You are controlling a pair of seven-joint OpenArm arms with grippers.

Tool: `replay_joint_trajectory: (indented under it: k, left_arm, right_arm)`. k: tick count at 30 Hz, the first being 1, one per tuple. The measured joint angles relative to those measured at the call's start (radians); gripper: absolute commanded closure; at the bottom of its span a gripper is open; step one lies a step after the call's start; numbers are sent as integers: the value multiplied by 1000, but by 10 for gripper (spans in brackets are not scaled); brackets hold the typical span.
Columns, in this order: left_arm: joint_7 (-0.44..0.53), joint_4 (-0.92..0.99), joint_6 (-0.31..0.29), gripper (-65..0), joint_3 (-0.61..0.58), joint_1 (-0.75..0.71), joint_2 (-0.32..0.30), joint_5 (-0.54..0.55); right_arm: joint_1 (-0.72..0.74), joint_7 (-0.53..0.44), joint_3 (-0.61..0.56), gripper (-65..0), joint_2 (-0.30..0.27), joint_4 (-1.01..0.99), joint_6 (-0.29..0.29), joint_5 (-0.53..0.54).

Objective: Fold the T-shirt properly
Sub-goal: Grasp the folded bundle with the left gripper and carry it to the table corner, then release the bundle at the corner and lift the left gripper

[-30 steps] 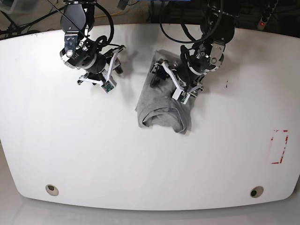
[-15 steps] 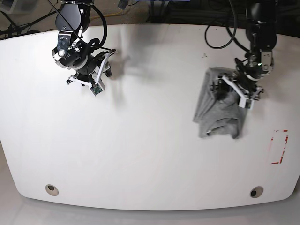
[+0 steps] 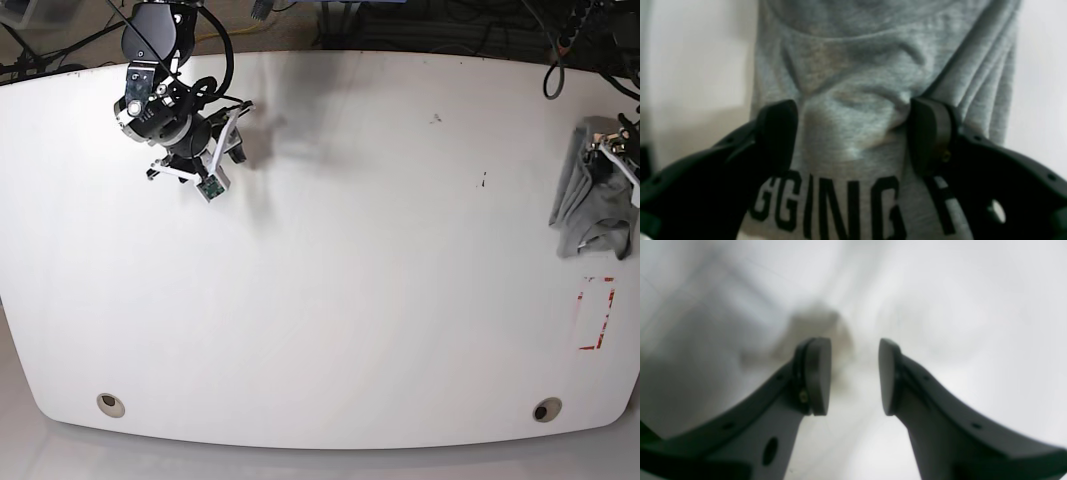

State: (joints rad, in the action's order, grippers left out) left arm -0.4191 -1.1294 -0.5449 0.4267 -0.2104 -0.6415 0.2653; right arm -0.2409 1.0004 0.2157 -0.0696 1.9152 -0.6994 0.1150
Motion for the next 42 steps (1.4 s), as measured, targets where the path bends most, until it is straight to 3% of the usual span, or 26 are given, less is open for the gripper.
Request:
replay_joint_trajectory:
  k: [3, 9, 13, 15, 18, 21, 26, 32, 37, 39, 42]
  left_arm:
    - [-15, 28, -43, -471, 17, 0, -35, -11]
    - [-74, -42, -154, -465, 121, -20, -26, -31]
    - [-211, -236, -153, -413, 190, -25, -16, -40]
    - [-251, -355, -144, -401, 196, -23, 15, -57]
    - [-220, -505, -153, -399, 163, -19, 94, -56]
    - [-209, -579, -158, -399, 57, -18, 184, -170]
    - [-45, -578, -37, -397, -108, 8, 348, -329]
    - [239, -479, 134, -397, -210, 0, 452, -339]
    - [412, -424, 272, -397, -275, -68, 500, -344]
    - [452, -426, 288, -397, -286, -114, 528, -344]
    - [499, -458, 314, -397, -286, -198, 571, -340]
  right_arm:
    - [-14, 3, 0, -217, -1, 19, 0, -3]
    - [-26, 3, 0, -217, -3, 35, 0, -3]
    - [-24, 1, 2, -217, -2, 35, 0, -4]
    - [-26, -6, 1, -217, -3, 35, 0, -5]
    - [-30, -72, -3, -217, -24, 34, -1, -4]
    - [-33, -175, 2, -217, -41, 18, 0, -6]
    - [-63, -418, -7, -222, -67, -57, -5, -52]
    - [-84, -724, 10, -219, -54, -174, 6, -208]
    - [-136, -1012, -2, -222, -32, -253, 137, -281]
    - [-178, -1049, 2, -222, -32, -269, 226, -281]
    - [-246, -1102, 8, -222, -45, -272, 270, -229]
